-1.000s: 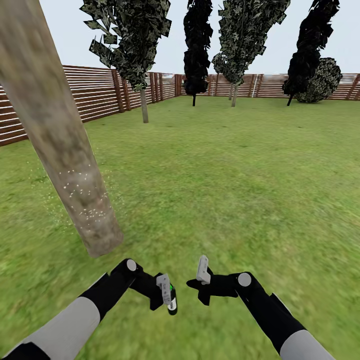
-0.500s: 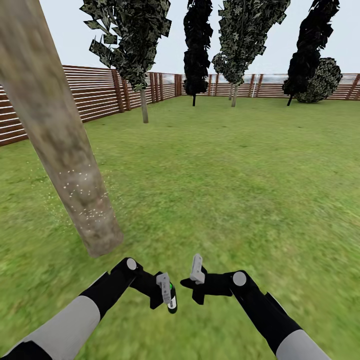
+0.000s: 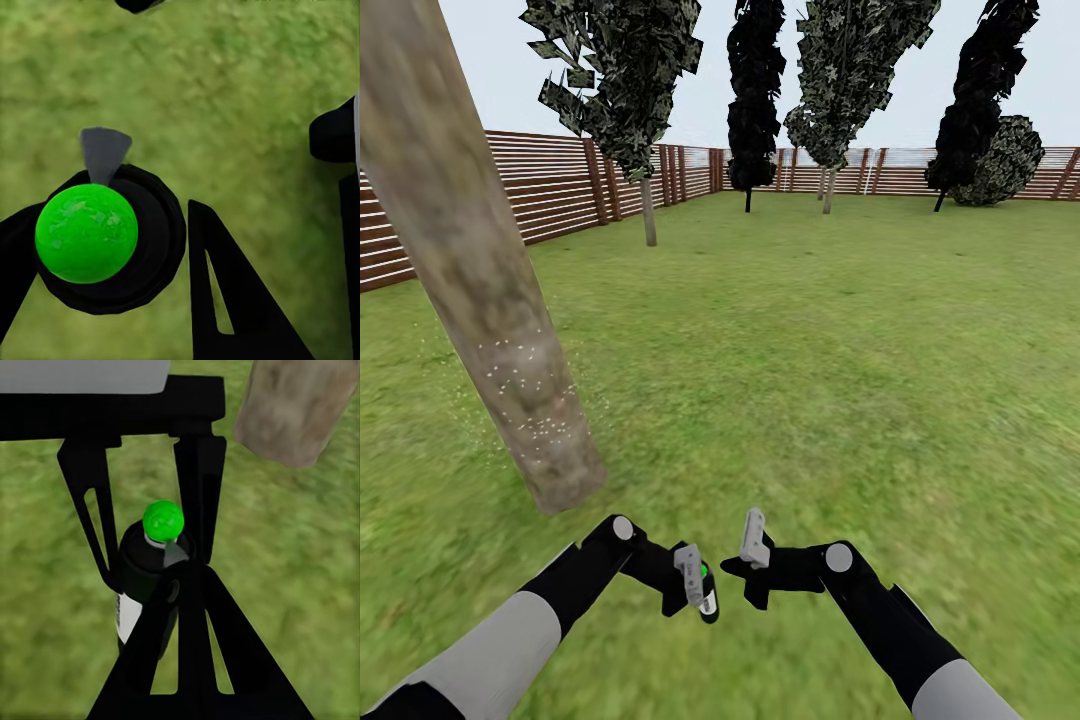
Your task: In the garden, pick up the pesticide atomizer on the floor and spray pesticide onto both trees until each tree trunk is fully covered.
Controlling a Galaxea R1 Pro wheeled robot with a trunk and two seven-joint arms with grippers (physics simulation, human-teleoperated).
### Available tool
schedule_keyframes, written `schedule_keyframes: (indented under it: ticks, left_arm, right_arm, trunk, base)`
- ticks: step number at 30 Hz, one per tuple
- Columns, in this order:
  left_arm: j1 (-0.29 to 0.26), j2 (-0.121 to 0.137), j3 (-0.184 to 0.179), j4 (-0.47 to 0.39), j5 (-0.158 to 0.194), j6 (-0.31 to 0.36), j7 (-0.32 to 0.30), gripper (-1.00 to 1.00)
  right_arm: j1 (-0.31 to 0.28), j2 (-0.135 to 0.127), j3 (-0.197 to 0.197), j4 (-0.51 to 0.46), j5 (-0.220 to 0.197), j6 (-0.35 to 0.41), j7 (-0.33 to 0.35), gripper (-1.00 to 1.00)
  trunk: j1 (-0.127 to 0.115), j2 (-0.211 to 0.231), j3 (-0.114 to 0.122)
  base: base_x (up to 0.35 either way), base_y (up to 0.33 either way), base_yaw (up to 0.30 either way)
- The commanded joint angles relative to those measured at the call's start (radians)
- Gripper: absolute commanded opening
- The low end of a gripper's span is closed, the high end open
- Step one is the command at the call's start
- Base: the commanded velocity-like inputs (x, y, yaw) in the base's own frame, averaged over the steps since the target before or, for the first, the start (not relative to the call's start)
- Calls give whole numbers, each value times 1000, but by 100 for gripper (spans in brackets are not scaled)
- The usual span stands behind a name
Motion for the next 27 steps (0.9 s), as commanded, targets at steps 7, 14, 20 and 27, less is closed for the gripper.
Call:
schedule_keyframes:
  ticks: [7, 14, 20, 27]
  left_arm:
    - [2, -9, 2, 1, 5, -2, -1, -100]
    - [3, -26, 2, 1, 7, -4, -1, -100]
    - [2, -42, 2, -1, 7, -4, -1, -100]
    - [0, -42, 1, -1, 21, -4, -1, -100]
  right_arm:
    - [0, 0, 0, -1, 1, 0, 0, -100]
    - [0, 0, 0, -2, 2, 0, 0, -100]
    - [0, 0, 0, -2, 2, 0, 0, -100]
    - [0, 0, 0, -2, 2, 0, 0, -100]
  trunk:
    - [0, 0, 0]
    - [0, 0, 0]
    - [0, 0, 0]
    - [0, 0, 0]
  base:
    - [0, 0, 0]
    - [0, 0, 0]
    - [0, 0, 0]
    - [0, 0, 0]
